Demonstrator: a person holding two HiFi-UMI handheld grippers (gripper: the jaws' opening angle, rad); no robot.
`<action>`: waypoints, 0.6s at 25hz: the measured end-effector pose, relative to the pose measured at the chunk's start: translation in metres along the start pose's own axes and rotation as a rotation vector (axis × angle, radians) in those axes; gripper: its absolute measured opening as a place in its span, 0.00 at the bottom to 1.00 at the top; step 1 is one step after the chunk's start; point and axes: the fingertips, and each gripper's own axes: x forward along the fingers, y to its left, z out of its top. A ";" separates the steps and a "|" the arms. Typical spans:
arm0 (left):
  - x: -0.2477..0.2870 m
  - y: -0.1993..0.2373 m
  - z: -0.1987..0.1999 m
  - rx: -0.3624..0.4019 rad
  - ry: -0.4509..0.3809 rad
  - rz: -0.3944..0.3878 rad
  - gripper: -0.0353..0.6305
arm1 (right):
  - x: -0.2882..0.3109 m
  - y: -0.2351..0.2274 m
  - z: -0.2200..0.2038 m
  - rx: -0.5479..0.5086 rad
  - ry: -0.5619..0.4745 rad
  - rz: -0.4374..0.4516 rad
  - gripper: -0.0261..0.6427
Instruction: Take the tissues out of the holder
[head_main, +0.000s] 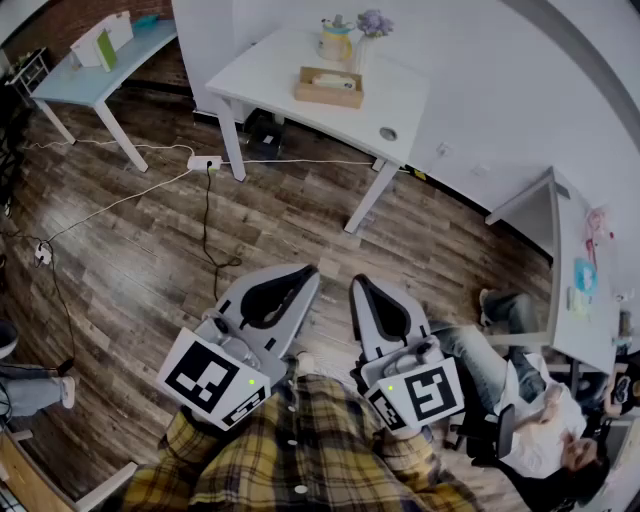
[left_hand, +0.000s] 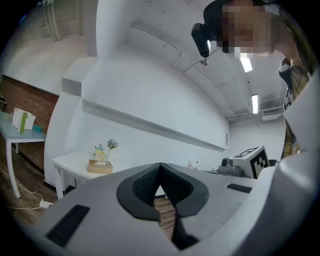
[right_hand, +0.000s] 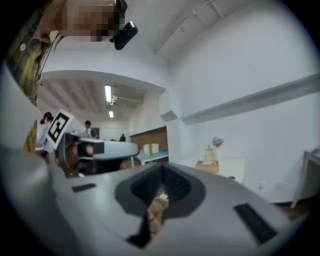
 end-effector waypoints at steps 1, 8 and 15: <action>-0.001 0.001 0.000 0.000 -0.001 0.000 0.07 | 0.000 0.001 -0.001 -0.001 0.000 0.000 0.06; -0.006 -0.001 -0.003 0.004 0.008 0.004 0.07 | -0.005 0.007 -0.003 -0.007 0.001 -0.002 0.06; -0.002 -0.010 -0.006 0.009 0.014 0.004 0.07 | -0.015 -0.002 -0.004 0.021 -0.001 -0.021 0.06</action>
